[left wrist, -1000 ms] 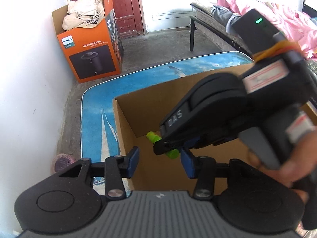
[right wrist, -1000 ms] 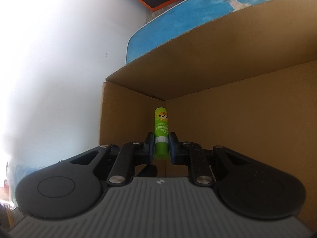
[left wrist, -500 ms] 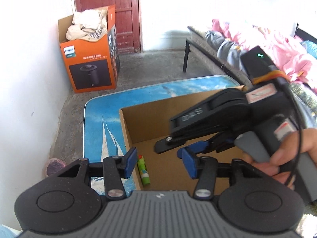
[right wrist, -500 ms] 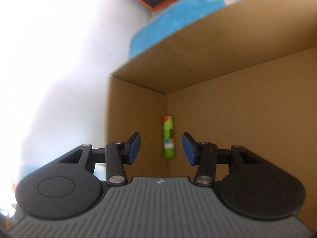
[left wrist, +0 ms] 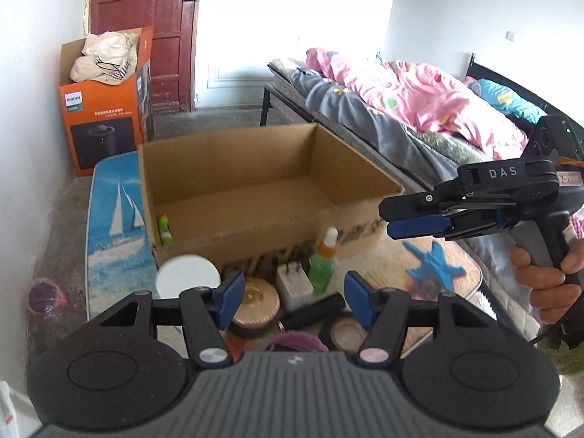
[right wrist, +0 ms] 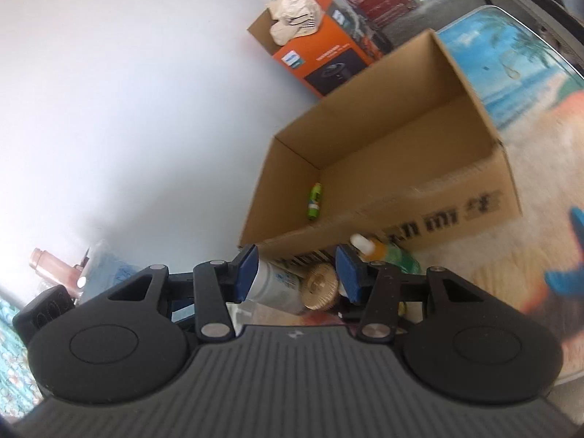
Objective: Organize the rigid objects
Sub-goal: 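Reach the right tool to the black cylinder and close on it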
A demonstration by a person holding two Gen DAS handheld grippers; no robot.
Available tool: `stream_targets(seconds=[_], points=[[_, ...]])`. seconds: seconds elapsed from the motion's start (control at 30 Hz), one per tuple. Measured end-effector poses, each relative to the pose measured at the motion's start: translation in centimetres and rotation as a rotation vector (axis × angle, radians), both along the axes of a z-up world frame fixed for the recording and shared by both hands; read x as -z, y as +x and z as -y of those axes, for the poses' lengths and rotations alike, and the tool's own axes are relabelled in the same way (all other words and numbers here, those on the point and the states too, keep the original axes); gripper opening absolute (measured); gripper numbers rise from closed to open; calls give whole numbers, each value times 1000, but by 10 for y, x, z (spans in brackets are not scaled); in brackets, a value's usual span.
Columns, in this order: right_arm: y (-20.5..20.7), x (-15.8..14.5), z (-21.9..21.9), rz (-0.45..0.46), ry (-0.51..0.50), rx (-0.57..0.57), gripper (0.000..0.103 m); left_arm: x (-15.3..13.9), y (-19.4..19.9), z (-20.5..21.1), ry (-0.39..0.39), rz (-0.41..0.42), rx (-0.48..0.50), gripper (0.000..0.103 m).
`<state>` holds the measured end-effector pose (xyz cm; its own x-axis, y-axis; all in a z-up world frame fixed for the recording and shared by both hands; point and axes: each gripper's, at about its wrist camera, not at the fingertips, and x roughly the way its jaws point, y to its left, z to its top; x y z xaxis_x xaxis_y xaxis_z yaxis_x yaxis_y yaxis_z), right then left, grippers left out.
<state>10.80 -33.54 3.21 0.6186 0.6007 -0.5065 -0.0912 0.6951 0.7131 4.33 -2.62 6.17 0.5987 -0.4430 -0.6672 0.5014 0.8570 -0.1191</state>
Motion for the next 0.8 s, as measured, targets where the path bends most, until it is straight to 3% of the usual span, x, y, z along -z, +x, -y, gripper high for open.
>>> stream_targets(seconds=[0.13, 0.23, 0.4, 0.63, 0.8], points=[[-10, 61, -6, -53, -21, 72, 44, 40, -5, 24, 69, -34, 10, 60], [-11, 87, -15, -69, -14, 92, 42, 62, -3, 36, 112, -62, 2, 50], [-15, 89, -26, -61, -41, 78, 39, 79, 14, 41, 101, -123, -33, 44], [1, 94, -39, -57, -101, 52, 39, 88, 28, 44, 103, -153, -67, 44], [5, 97, -43, -62, -111, 42, 39, 89, 37, 50, 121, -159, -57, 50]])
